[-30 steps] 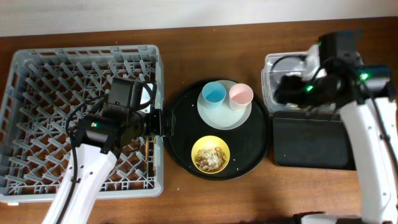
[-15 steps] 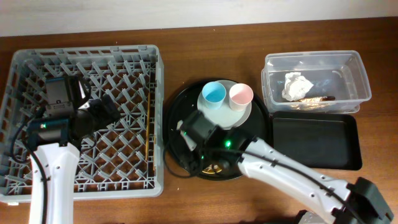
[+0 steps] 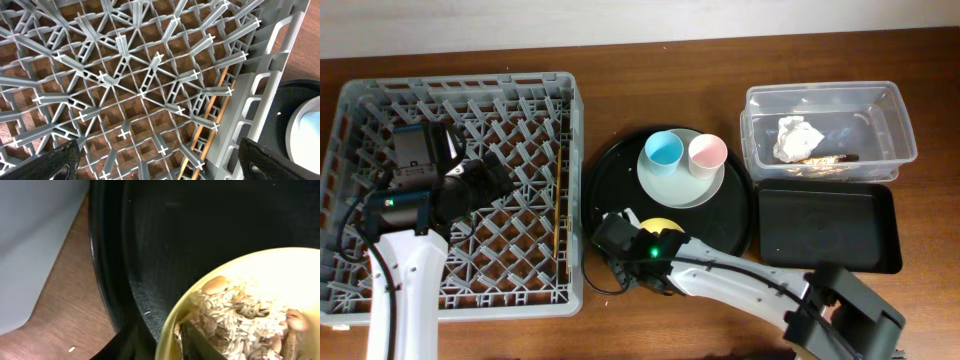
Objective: Sort waste into correct bins and load items into the dishwasher rack
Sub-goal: 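Grasp the rim of the yellow bowl with the right gripper, then tip the yellow bowl over the black tray to dump the scraps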
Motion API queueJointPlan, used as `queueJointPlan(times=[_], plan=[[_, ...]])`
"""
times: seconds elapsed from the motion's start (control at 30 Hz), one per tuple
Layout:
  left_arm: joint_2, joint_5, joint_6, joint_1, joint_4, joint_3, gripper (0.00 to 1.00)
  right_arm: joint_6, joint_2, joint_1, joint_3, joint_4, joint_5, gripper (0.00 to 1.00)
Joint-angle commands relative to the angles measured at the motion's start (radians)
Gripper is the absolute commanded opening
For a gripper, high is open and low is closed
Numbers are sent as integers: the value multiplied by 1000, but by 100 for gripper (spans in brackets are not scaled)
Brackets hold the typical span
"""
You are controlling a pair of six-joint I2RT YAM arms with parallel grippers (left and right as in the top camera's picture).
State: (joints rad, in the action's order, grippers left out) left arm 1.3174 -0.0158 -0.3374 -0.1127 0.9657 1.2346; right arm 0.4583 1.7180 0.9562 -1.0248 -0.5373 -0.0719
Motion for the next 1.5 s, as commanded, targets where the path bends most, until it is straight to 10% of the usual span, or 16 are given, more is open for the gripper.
queueJointPlan(times=[0.0, 0.13, 0.57, 0.77, 1.1, 1.47], plan=[[-15, -7, -10, -4, 1, 8, 99, 19, 6, 8, 5, -4, -41, 22], [-15, -7, -10, -3, 1, 8, 99, 18, 5, 5, 5, -35, -43, 8], [-15, -7, -10, -3, 1, 8, 99, -8, -202, -69, -214, -479, -121, 4], [-15, -7, -10, -3, 1, 8, 99, -116, -346, -457, -214, -612, -16, 4], [-15, -7, -10, -3, 1, 8, 99, -565, -380, -1366, -212, -592, 740, 4], [-15, -7, -10, -3, 1, 8, 99, -774, -178, -1677, 6, -431, 1229, 4]])
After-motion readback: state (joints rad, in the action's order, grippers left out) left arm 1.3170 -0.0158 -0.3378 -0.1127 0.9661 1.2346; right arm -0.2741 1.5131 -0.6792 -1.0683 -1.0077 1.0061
